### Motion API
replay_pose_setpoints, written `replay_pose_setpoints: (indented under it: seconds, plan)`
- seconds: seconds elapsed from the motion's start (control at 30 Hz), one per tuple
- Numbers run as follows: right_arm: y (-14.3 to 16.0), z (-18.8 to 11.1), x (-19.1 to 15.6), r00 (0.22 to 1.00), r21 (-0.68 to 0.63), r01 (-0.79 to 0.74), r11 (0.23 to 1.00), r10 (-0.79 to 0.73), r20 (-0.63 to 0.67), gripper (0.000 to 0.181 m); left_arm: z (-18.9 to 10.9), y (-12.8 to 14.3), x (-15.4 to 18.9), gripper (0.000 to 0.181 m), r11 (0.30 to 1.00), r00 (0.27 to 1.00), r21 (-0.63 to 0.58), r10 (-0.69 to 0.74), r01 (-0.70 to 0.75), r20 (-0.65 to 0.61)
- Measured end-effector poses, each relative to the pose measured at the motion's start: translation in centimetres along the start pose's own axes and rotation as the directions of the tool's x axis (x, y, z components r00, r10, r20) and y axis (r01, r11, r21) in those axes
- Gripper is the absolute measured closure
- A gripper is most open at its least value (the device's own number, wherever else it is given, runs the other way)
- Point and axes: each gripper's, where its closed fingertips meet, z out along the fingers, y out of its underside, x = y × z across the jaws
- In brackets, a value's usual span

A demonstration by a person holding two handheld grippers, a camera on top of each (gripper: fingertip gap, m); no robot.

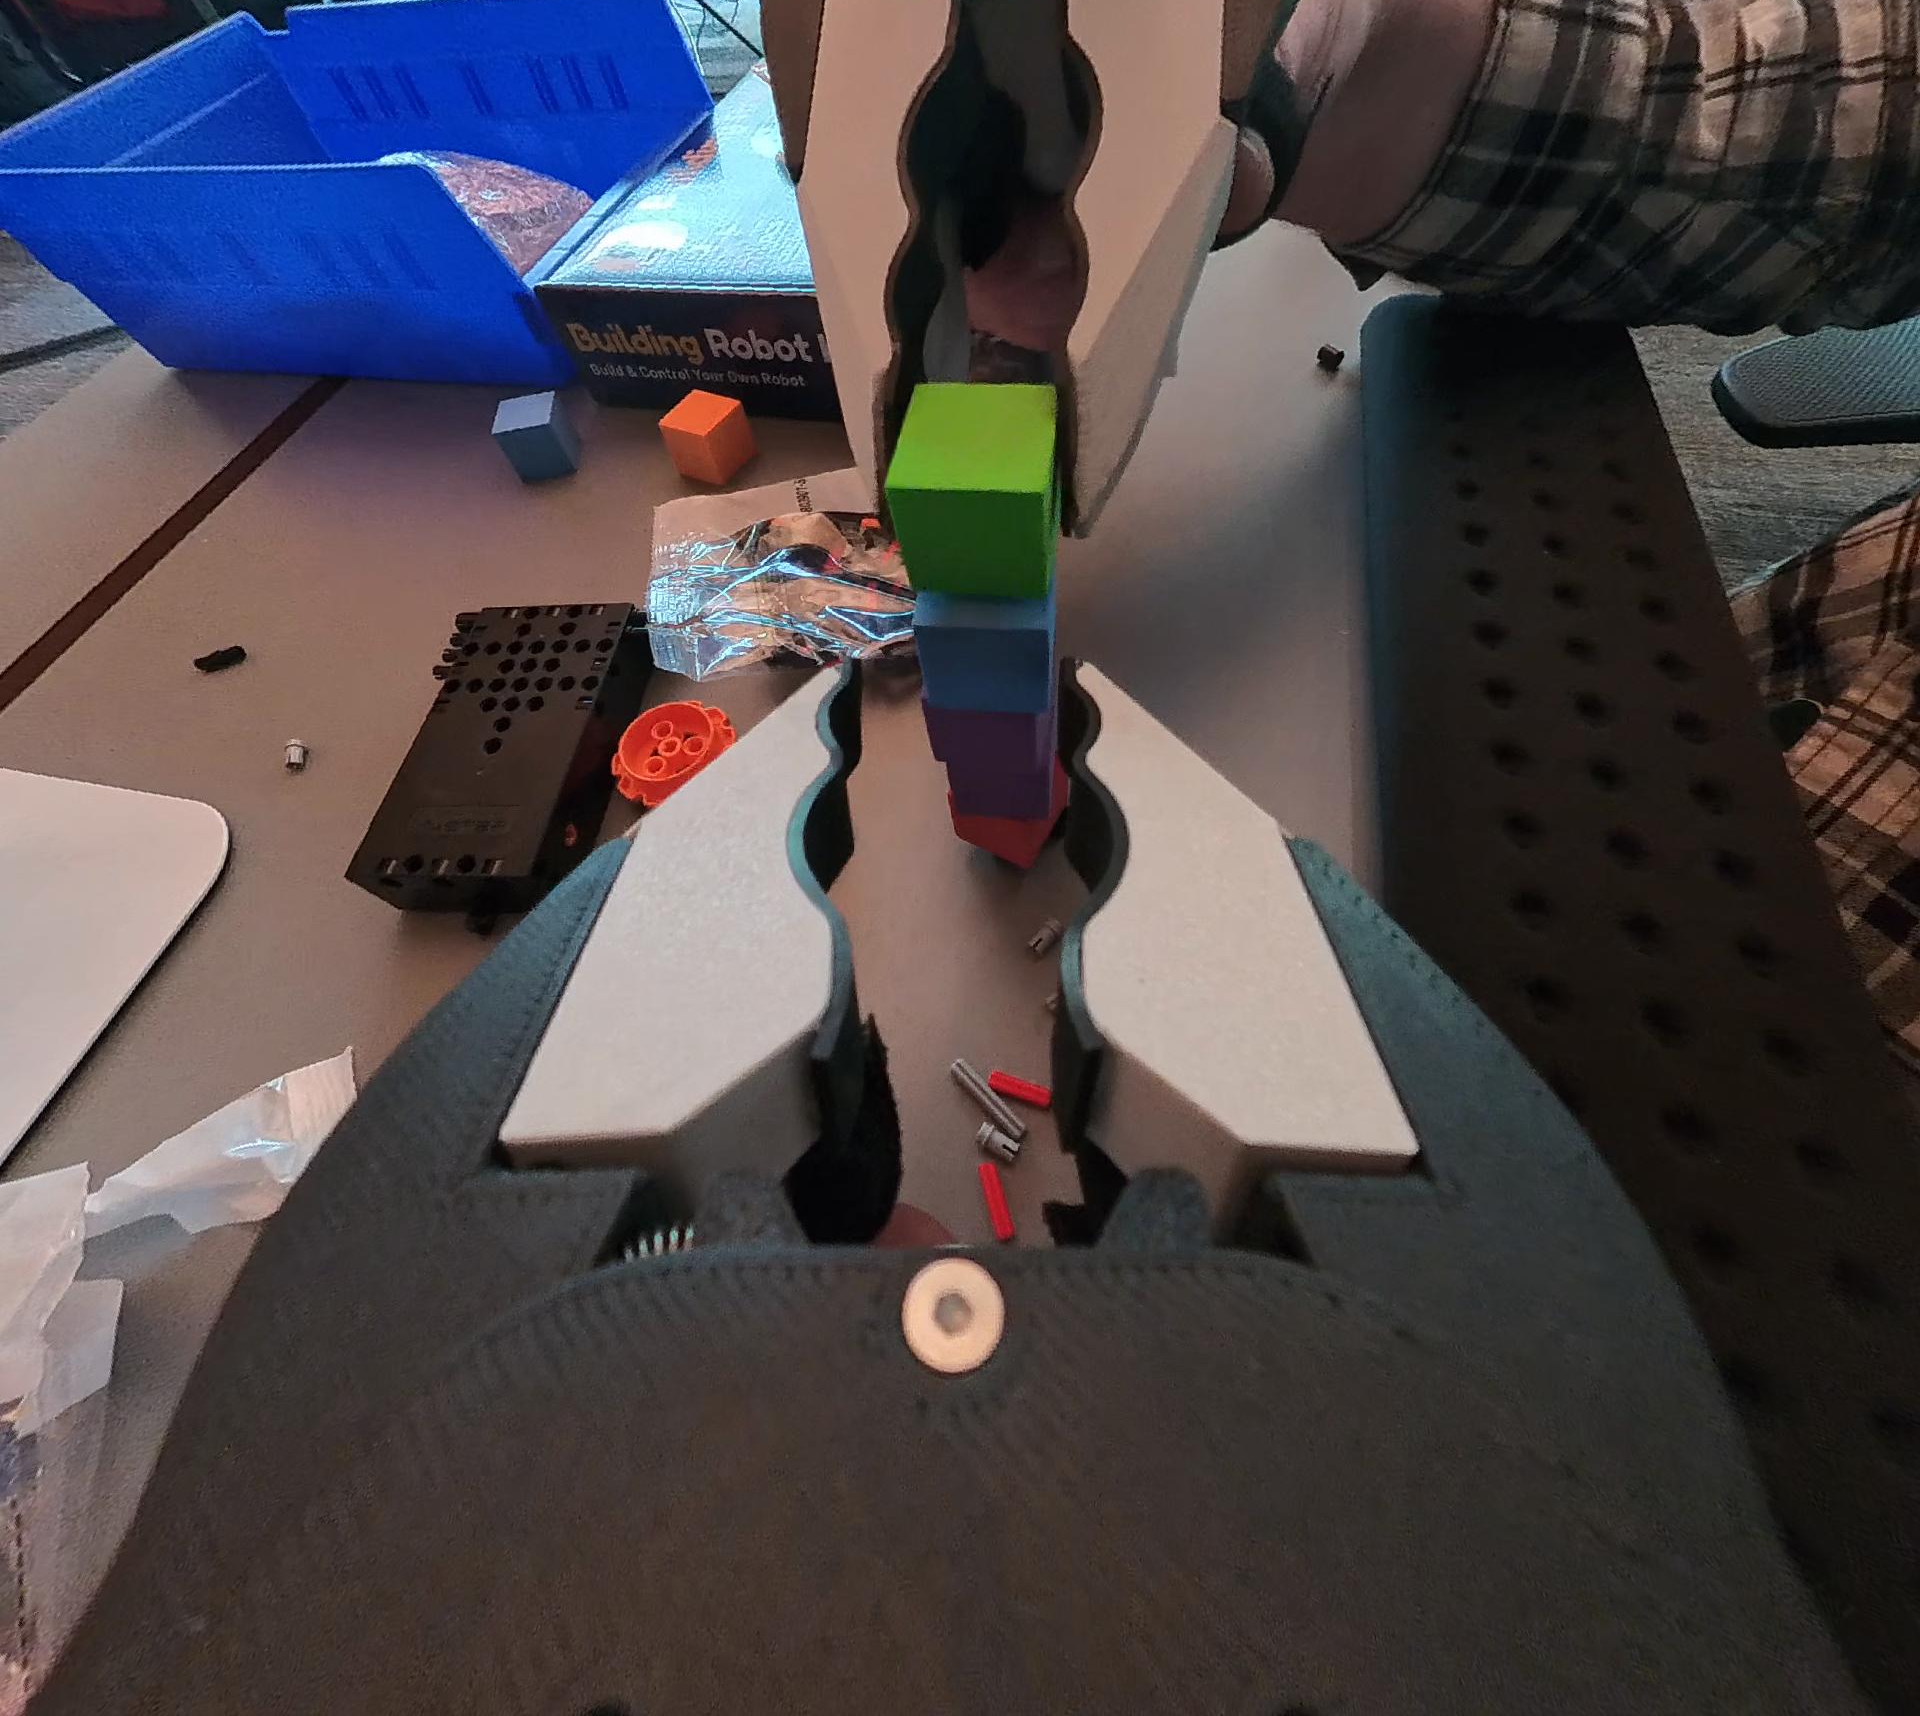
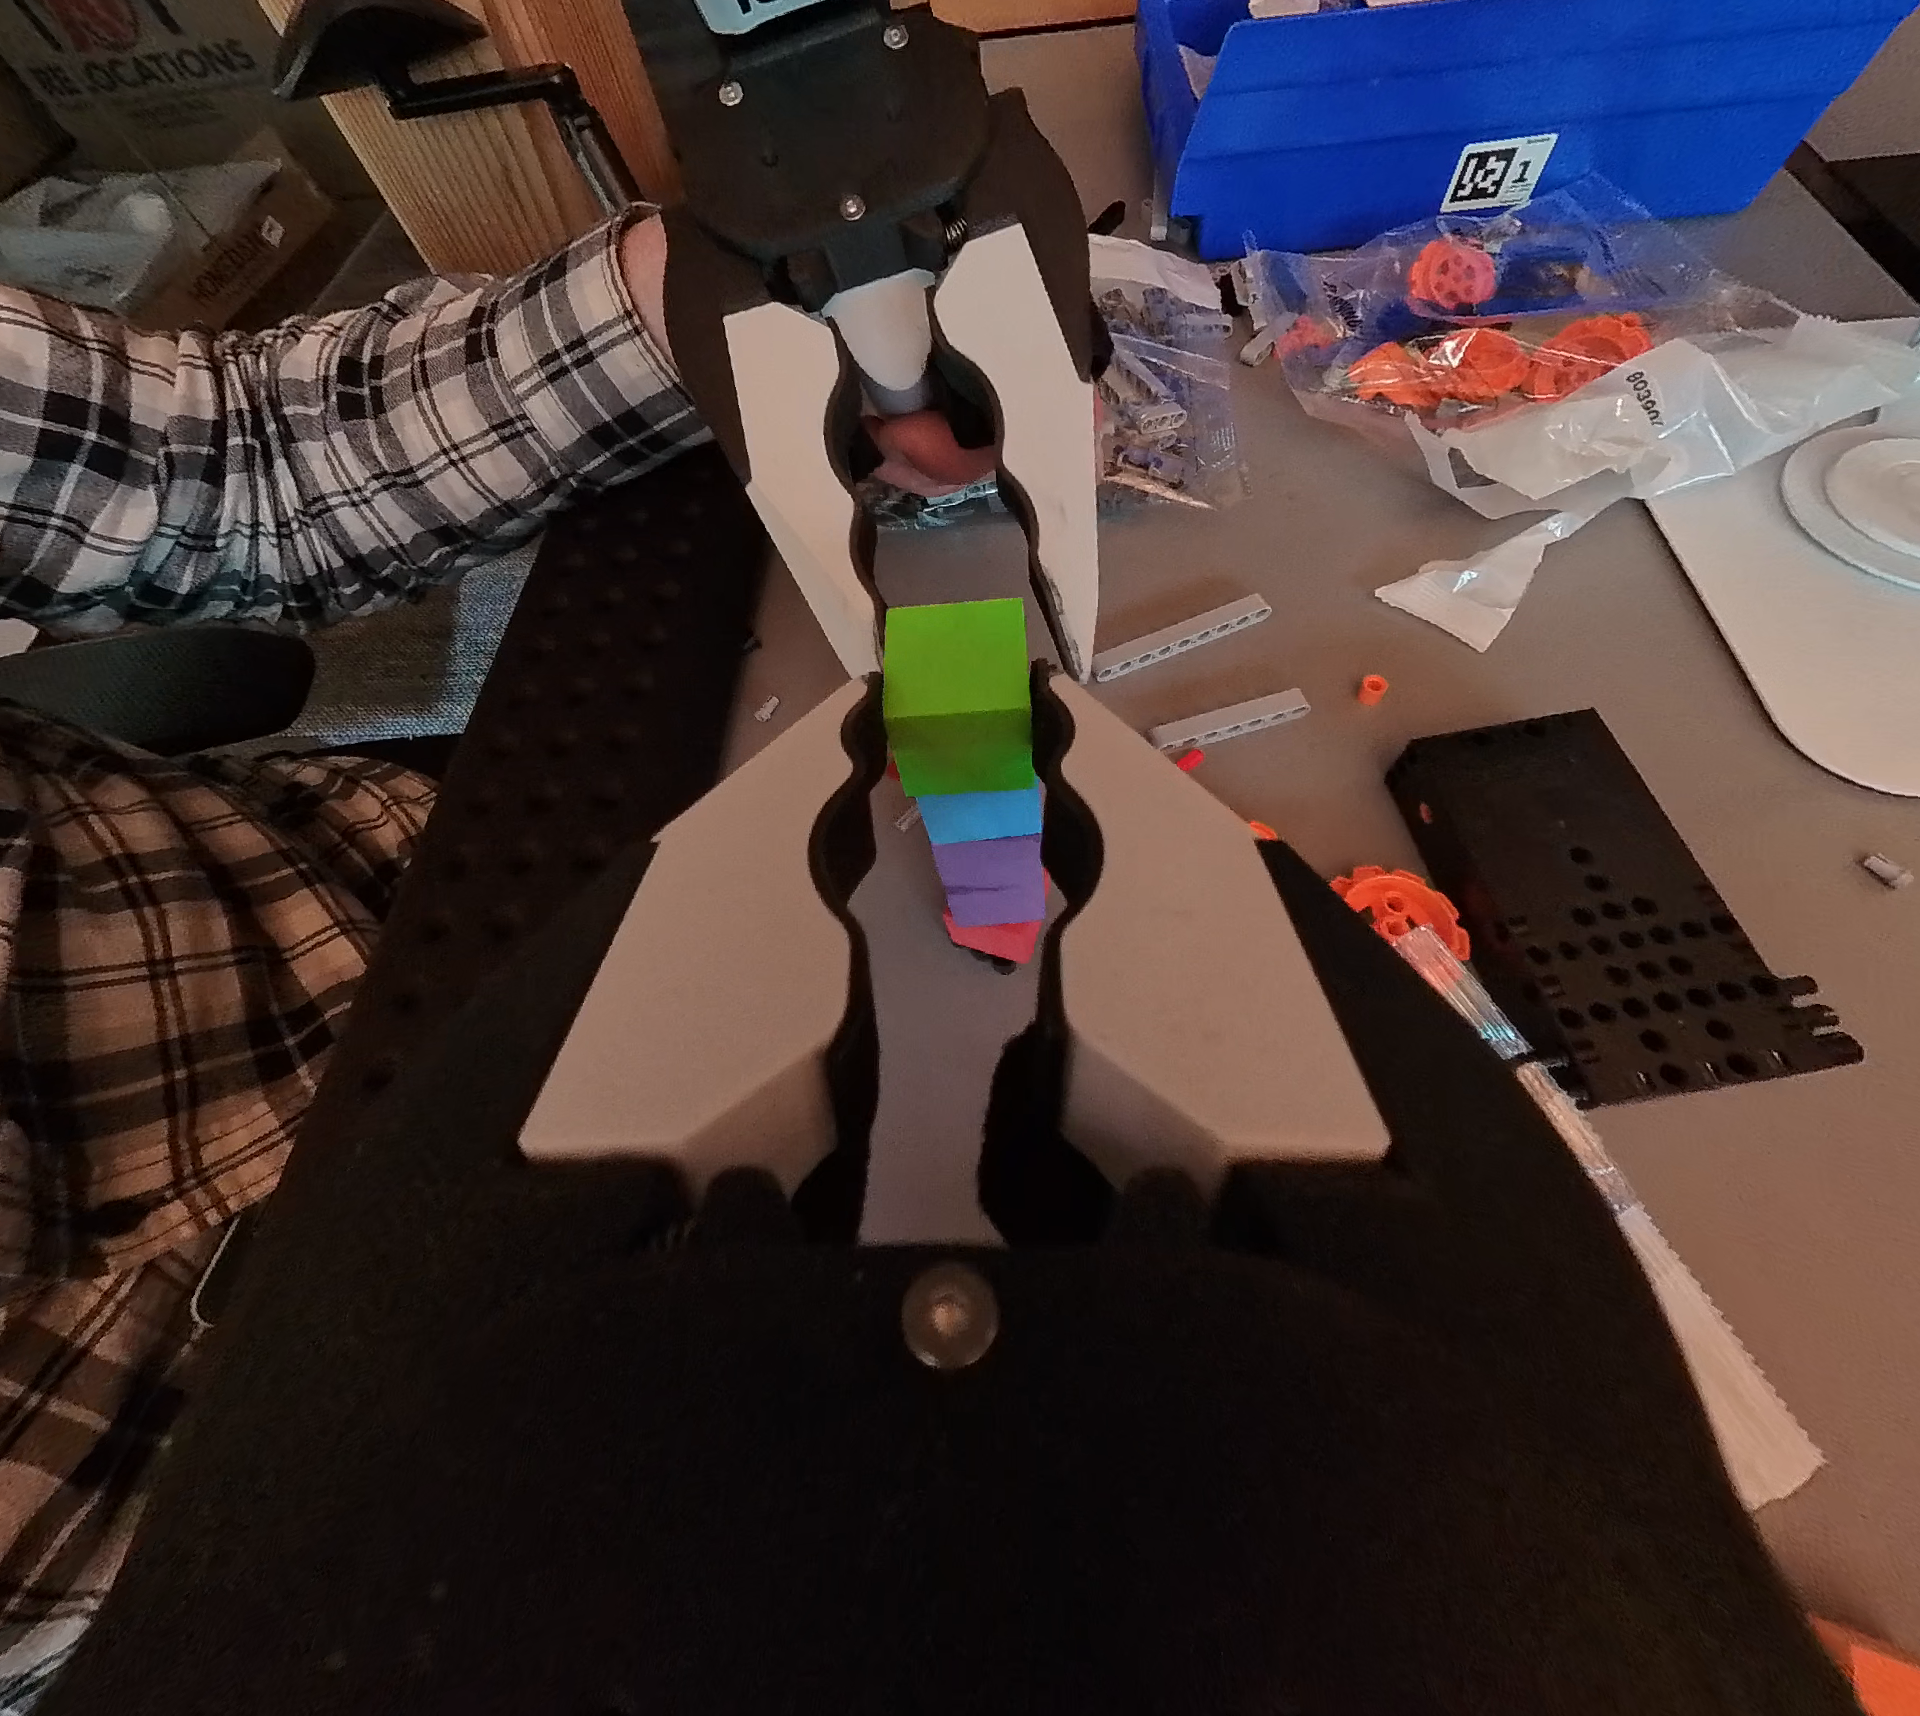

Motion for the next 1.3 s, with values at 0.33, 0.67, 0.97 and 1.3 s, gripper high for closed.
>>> replay_pose_setpoints:
  seconds: [0.33,0.67,0.97,1.3]
  plan:
    - [0.5,0.2,0.1,0.999,-0.017,-0.038,0.999,0.038,-0.001,0.139,0.1,0.1,0.0,0.145,1.000,1.000,-0.006,-0.002,0.002,0.000]
    - [4.2,-9.6,7.9,0.925,-0.354,-0.109,0.929,-0.035,-0.377,0.137,-0.2,-0.2,0.0,0.142,1.000,1.000,0.005,-0.004,0.004,-0.001]
    - [12.1,-13.0,13.8,0.871,-0.693,-0.276,0.666,-0.132,-0.474,0.138,-0.2,0.0,-0.2,0.142,1.000,1.000,0.006,-0.017,0.017,0.003]
    - [15.6,-11.7,17.3,0.903,-0.853,-0.256,0.454,-0.201,-0.378,0.143,-0.3,0.3,-0.5,0.142,1.000,1.000,0.004,-0.027,0.027,0.004]
